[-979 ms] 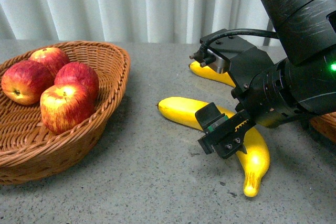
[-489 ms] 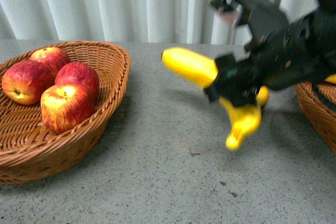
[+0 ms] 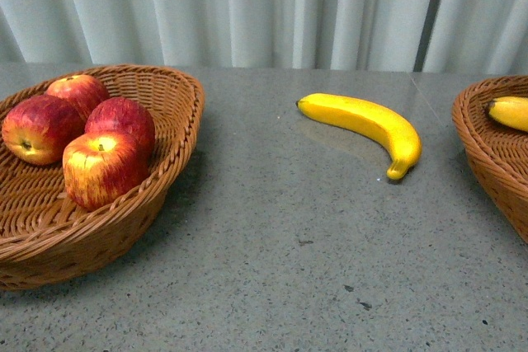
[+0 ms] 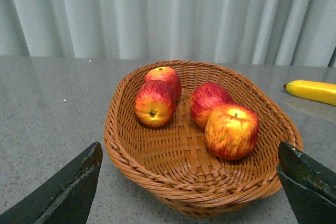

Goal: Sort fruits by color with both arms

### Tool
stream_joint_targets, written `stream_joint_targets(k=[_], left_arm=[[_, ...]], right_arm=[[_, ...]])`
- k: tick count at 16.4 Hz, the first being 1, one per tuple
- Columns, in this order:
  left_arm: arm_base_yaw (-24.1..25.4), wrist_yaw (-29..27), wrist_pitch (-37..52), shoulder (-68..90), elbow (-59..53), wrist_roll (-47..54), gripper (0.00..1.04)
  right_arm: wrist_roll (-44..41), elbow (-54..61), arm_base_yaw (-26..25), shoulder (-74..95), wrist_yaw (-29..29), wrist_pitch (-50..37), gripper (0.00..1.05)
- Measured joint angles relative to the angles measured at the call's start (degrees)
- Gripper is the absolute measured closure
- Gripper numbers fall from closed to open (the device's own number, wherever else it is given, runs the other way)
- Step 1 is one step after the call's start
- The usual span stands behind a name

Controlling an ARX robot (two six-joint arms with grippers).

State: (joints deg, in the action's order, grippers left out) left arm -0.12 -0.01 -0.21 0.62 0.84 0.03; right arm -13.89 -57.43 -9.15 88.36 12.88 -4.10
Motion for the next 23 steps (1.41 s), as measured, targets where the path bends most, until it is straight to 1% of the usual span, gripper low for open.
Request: stream_joint_targets(k=[1,2,4,7,9,10,11,12,13,15,17,18,20,22,23], left_arm=[[0.0,0.0,0.0,0.0,0.0,0.0,0.07],[0.0,0.0,0.0,0.0,0.0,0.0,0.07],[0.0,0.0,0.0,0.0,0.0,0.0,0.07],[0.0,0.0,0.0,0.0,0.0,0.0,0.07],[0.0,0.0,0.0,0.0,0.0,0.0,0.07],[0.0,0.0,0.0,0.0,0.0,0.0,0.07],[0.0,0.0,0.0,0.0,0.0,0.0,0.07],[0.0,0.0,0.0,0.0,0.0,0.0,0.07],[0.0,0.0,0.0,0.0,0.0,0.0,0.07],[0.0,0.0,0.0,0.0,0.0,0.0,0.07],[0.0,0.0,0.0,0.0,0.0,0.0,0.07],[0.0,0.0,0.0,0.0,0.0,0.0,0.07],[0.0,0.0,0.0,0.0,0.0,0.0,0.07],[0.0,0.0,0.0,0.0,0.0,0.0,0.07],[0.0,0.0,0.0,0.0,0.0,0.0,0.07]], right_arm=[[-5.6,2.7,-4.1,-0.8,0.7,1.1,0.69],[-10.4,5.6,-6.3,-1.9,1.8,1.9,0.69],[-16.3,9.4,-7.1,-3.7,4.9,3.4,0.67],[-16.9,9.7,-5.8,-5.0,6.1,3.7,0.32],[-13.9,7.1,-2.4,-5.2,5.9,3.4,0.08],[-11.8,5.0,0.2,-5.2,6.6,3.4,0.05],[-9.4,1.9,3.6,-4.8,7.2,4.3,0.07],[-7.8,-1.3,6.5,-3.5,7.5,4.4,0.06],[-5.7,-5.9,10.6,0.4,7.3,4.2,0.07],[-2.4,-13.1,17.4,10.0,4.9,4.7,0.07],[-0.6,-20.0,22.0,17.8,3.6,6.3,0.07],[0.2,-25.0,23.9,21.5,3.5,8.1,0.07],[0.7,-32.6,25.8,26.8,3.4,9.9,0.07],[0.6,-39.3,26.0,32.4,2.3,12.3,0.07],[0.6,-40.7,25.9,34.1,1.7,12.9,0.07]])
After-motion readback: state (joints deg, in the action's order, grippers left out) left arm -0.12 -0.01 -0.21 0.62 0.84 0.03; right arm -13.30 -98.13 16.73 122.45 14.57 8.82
